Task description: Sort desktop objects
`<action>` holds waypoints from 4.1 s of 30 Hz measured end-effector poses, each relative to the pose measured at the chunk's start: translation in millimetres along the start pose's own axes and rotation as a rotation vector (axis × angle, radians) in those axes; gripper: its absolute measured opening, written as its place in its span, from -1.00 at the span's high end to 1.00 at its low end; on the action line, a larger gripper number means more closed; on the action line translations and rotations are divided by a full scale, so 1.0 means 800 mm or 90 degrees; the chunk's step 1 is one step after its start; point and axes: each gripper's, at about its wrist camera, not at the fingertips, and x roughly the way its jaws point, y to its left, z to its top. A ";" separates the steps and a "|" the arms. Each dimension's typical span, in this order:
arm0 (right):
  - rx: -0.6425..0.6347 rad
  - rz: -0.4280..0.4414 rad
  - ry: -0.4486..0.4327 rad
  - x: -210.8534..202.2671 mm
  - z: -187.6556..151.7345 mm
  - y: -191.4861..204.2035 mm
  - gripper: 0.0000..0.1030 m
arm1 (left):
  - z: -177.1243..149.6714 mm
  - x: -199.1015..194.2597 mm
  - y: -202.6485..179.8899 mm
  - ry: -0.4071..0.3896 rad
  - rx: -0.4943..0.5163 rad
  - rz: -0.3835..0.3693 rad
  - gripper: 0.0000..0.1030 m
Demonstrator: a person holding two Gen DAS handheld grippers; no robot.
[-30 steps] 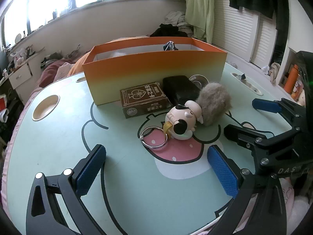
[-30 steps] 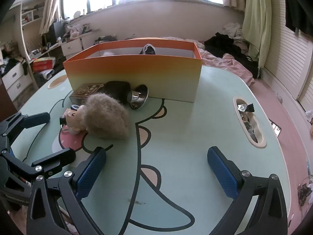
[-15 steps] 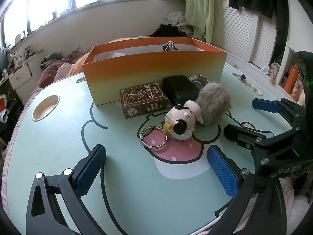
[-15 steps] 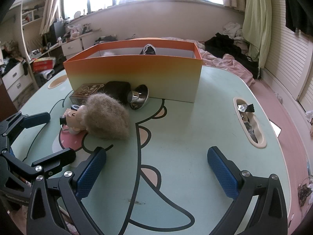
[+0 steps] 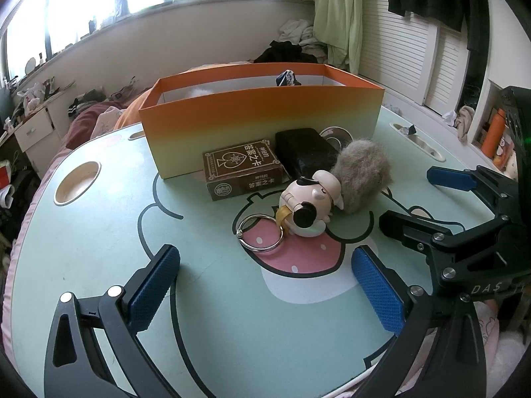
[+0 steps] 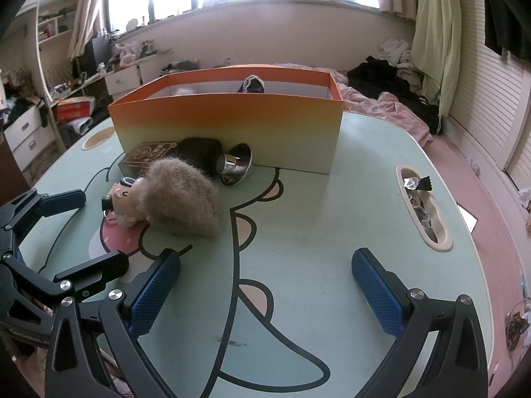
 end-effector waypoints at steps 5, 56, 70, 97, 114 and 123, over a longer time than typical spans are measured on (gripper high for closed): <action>0.000 0.001 0.000 0.000 0.000 0.000 -1.00 | 0.000 0.000 0.000 0.000 0.000 0.000 -0.99; 0.123 0.197 -0.171 -0.066 0.031 -0.035 0.53 | 0.056 -0.015 -0.027 -0.036 0.015 -0.050 -0.06; 0.162 0.202 -0.213 -0.091 0.085 -0.069 0.53 | 0.113 -0.065 0.026 -0.107 -0.051 -0.137 0.60; 0.159 0.158 -0.119 -0.039 0.079 -0.059 -0.46 | 0.059 0.028 0.001 0.039 -0.060 -0.108 -0.02; -0.009 0.303 0.253 0.097 0.260 0.079 0.22 | 0.034 0.010 0.023 -0.022 -0.165 -0.178 -0.32; -0.028 0.263 0.394 0.198 0.238 0.120 0.10 | 0.031 0.012 0.024 -0.028 -0.161 -0.172 -0.33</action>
